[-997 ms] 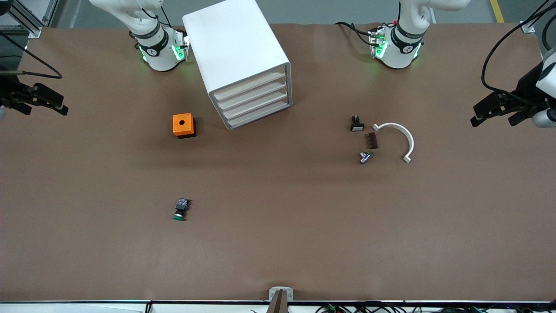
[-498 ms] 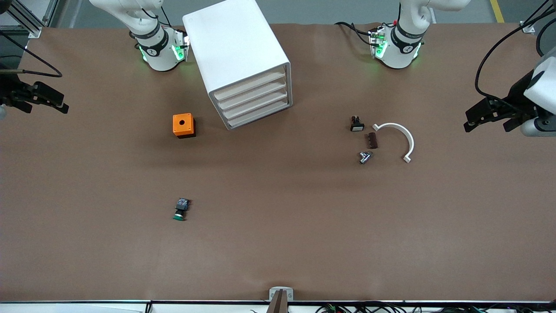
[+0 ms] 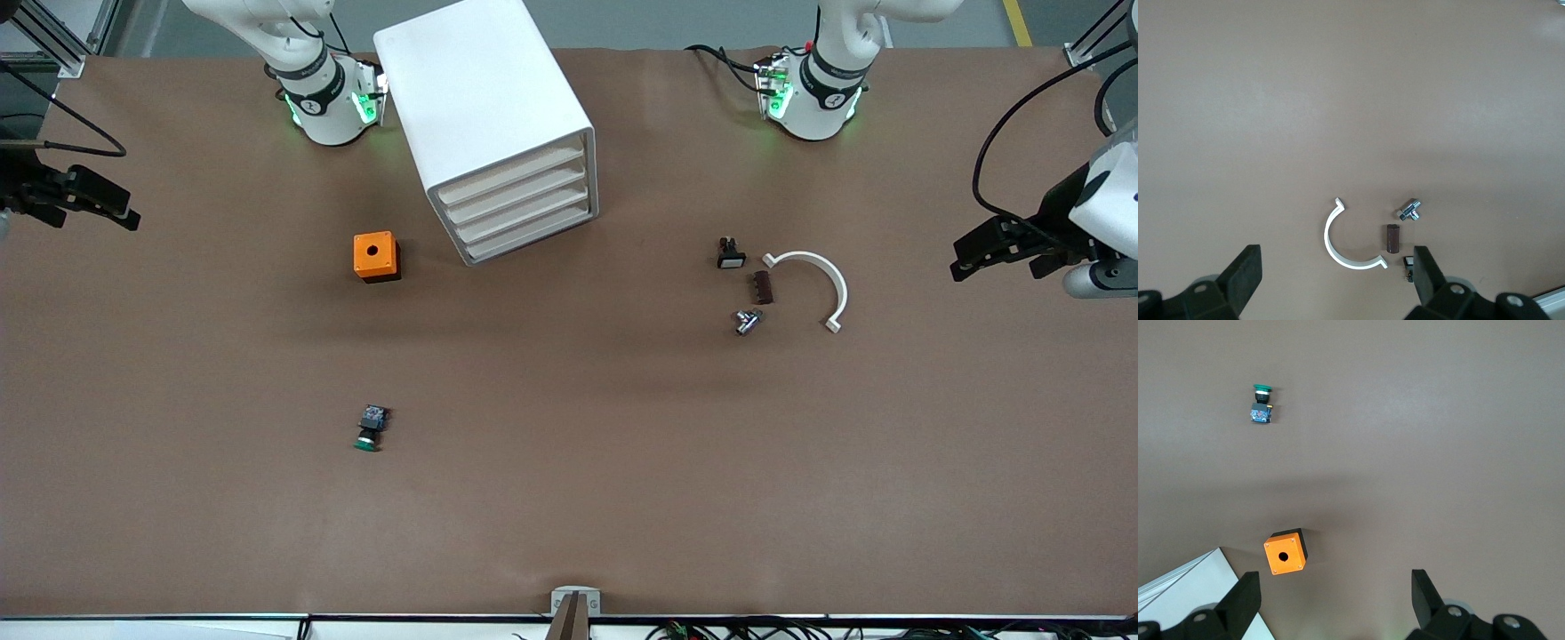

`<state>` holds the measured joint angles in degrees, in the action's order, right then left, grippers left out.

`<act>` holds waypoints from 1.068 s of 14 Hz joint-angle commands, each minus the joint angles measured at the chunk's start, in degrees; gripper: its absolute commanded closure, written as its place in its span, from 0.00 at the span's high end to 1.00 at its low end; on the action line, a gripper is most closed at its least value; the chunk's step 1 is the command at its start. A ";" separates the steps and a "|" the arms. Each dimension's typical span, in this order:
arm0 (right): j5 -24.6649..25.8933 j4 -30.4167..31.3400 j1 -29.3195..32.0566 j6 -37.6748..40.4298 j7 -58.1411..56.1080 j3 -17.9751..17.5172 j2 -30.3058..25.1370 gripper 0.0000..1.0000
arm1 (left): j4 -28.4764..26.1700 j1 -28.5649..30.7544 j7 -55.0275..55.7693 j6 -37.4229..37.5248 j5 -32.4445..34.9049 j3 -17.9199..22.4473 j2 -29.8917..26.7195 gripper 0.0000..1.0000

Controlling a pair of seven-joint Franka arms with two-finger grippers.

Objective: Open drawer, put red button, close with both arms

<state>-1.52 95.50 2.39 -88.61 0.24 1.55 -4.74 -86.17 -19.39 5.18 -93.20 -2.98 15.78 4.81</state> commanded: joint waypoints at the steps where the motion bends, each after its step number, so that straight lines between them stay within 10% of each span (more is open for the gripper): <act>1: -0.86 1.18 0.34 0.01 0.90 -0.24 -1.50 1.00 | 1.79 0.22 -0.52 1.00 1.31 -0.04 0.55 1.00; 3: -1.73 1.18 0.34 -0.08 0.81 -0.15 -1.50 1.00 | 2.14 2.23 -0.61 1.00 1.05 -0.65 0.64 1.00; 7: -2.00 1.18 0.25 -0.34 0.72 -0.24 -1.50 1.00 | 2.23 16.28 -0.70 0.65 1.14 -15.57 0.90 1.00; 15: -1.30 1.18 0.34 -1.13 0.37 -0.15 -1.58 1.00 | 3.28 19.03 -0.78 0.65 1.05 -17.79 1.69 1.00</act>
<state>-2.73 95.50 2.39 -89.22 0.33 1.54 -4.76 -85.01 -2.20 5.18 -93.21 -2.97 0.12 5.56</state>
